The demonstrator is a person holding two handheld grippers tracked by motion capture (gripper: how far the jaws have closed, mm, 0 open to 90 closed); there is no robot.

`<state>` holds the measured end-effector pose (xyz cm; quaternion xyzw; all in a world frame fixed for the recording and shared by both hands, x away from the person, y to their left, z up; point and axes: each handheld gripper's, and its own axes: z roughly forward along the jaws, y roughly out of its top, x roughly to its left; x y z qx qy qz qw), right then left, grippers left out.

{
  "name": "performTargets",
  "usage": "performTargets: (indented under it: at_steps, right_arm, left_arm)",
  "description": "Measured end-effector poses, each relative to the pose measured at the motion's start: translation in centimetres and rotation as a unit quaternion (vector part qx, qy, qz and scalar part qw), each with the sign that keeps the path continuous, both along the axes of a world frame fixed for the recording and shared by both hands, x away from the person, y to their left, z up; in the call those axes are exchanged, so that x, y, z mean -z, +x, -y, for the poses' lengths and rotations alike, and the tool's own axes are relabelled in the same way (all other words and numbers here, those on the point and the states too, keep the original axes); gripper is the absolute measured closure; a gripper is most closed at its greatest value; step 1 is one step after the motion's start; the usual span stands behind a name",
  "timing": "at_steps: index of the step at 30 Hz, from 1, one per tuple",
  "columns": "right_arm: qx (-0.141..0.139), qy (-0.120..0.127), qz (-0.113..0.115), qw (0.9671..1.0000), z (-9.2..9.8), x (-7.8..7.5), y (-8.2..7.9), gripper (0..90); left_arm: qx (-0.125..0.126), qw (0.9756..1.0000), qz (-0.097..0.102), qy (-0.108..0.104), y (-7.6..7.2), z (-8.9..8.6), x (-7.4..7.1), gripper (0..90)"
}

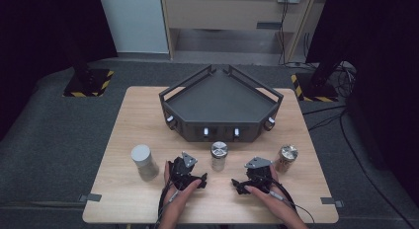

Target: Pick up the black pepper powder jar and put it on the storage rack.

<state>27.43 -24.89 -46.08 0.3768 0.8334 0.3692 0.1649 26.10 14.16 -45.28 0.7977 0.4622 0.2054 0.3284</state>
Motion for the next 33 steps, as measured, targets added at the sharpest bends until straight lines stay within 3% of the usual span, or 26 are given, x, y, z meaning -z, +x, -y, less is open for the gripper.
performTargets:
  at_steps: [33]
  right_arm:
    - [0.023,0.0,-0.001,0.9997,-0.47,-0.01,-0.75,0.6]
  left_arm:
    - [-0.001,1.0,0.0,-0.001,-0.03,-0.03,-0.02,0.0]
